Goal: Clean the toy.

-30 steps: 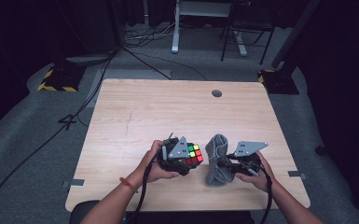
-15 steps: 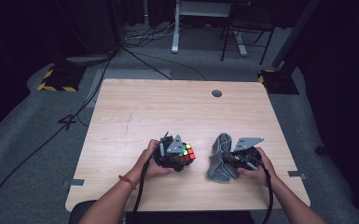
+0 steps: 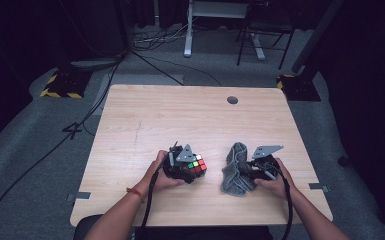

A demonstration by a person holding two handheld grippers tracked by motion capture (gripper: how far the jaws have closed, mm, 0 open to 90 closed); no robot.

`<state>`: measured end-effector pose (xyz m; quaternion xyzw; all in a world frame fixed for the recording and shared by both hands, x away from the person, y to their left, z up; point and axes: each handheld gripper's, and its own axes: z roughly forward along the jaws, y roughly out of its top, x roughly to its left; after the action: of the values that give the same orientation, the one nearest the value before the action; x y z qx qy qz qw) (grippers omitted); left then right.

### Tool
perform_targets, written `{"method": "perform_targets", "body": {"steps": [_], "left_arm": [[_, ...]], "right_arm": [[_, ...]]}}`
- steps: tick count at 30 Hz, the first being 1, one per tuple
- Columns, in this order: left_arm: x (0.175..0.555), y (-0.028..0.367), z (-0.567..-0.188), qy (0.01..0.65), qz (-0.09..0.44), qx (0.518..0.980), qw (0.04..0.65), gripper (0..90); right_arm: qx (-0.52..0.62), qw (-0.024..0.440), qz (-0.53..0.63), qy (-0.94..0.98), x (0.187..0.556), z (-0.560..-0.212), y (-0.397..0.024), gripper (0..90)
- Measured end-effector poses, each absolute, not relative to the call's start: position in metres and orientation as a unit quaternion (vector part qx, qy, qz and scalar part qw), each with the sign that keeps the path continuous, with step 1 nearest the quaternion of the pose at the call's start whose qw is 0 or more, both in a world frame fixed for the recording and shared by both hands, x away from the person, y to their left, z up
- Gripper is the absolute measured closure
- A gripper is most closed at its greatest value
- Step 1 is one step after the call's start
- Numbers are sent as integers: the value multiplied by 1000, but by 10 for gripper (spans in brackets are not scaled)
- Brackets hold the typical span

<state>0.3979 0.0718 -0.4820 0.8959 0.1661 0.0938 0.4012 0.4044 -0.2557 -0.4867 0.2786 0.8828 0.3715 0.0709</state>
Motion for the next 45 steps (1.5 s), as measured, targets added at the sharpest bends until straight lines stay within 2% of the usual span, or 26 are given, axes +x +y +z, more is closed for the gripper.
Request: {"method": "perform_targets", "body": {"steps": [14,19,31,38,45], "left_arm": [[394,76,-473,168,116,895,397,246],[392,76,-472,171,119,897,391,173],[381,88,-462,153,148,912,351,160],[372,102,-452,164,169,908,346,160],[362,109,-450,163,196,916,309,163]], "right_arm": [[278,106,367,881,399,-478,-256,361],[270,113,373,881,395,-471,-255,301],[251,140,368,884,385,-454,-258,258],[246,168,369,880,376,-436,-274,258],[256,186,367,875,369,-424,-291,254]]}}
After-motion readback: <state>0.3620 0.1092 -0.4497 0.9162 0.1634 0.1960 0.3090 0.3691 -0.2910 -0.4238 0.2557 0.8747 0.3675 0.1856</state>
